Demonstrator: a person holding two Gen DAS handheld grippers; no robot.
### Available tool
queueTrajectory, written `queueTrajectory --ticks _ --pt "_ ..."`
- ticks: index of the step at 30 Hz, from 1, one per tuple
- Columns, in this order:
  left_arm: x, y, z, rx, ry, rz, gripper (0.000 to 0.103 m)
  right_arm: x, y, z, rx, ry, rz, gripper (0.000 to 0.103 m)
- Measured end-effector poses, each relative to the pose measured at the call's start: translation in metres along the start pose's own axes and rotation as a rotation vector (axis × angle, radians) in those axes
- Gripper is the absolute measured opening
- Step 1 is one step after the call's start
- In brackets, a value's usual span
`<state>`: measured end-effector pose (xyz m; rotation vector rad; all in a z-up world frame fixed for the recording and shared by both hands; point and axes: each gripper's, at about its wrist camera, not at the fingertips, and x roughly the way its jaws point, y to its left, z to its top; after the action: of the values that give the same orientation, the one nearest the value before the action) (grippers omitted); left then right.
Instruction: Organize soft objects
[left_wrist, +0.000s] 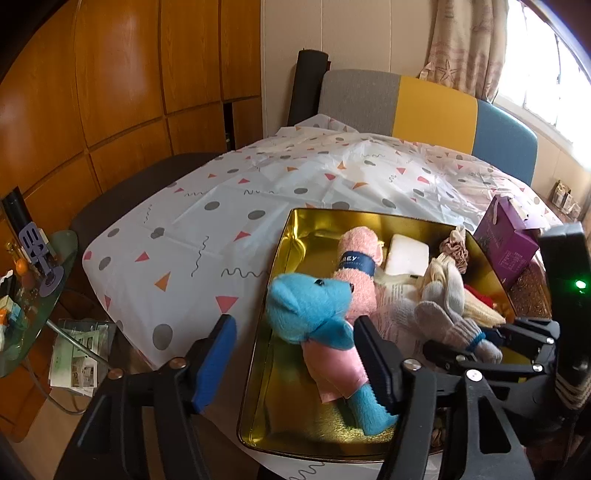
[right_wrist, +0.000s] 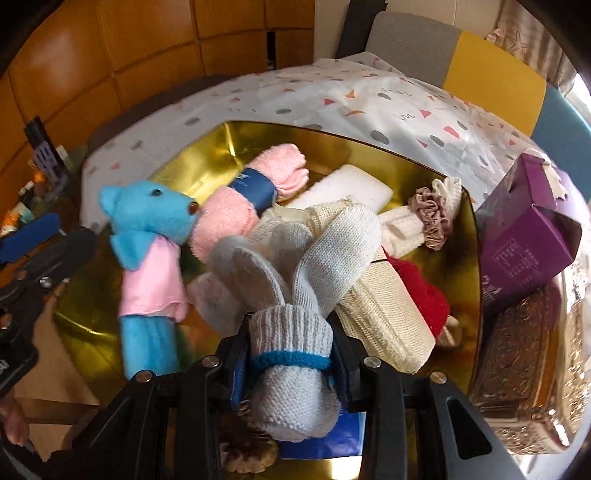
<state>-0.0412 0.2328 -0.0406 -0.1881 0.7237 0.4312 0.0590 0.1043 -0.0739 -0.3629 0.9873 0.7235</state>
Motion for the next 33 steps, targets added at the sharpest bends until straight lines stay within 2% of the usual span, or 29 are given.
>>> queueTrajectory --ticks 6,10,15,19,27,33 --pt "-0.007 0.0 0.002 -0.017 -0.02 0.0 0.081 -0.031 -0.008 -0.009 0.068 -0.117 0.025 0.049" --pt "-0.011 -0.002 0.002 -0.018 -0.027 -0.001 0.086 -0.059 -0.015 -0.021 0.145 -0.219 -0.009 0.065" --pt "-0.021 -0.01 0.002 -0.008 -0.054 -0.002 0.096 -0.079 -0.025 -0.03 0.227 -0.279 -0.117 0.065" --pt "-0.027 -0.017 0.0 0.012 -0.066 -0.001 0.097 -0.083 -0.032 -0.034 0.27 -0.294 -0.191 0.065" --pt "-0.033 -0.026 -0.001 0.03 -0.085 0.01 0.103 -0.089 -0.042 -0.041 0.295 -0.314 -0.257 0.065" --pt "-0.032 -0.03 -0.001 0.038 -0.083 0.009 0.103 -0.092 -0.044 -0.044 0.309 -0.313 -0.262 0.065"
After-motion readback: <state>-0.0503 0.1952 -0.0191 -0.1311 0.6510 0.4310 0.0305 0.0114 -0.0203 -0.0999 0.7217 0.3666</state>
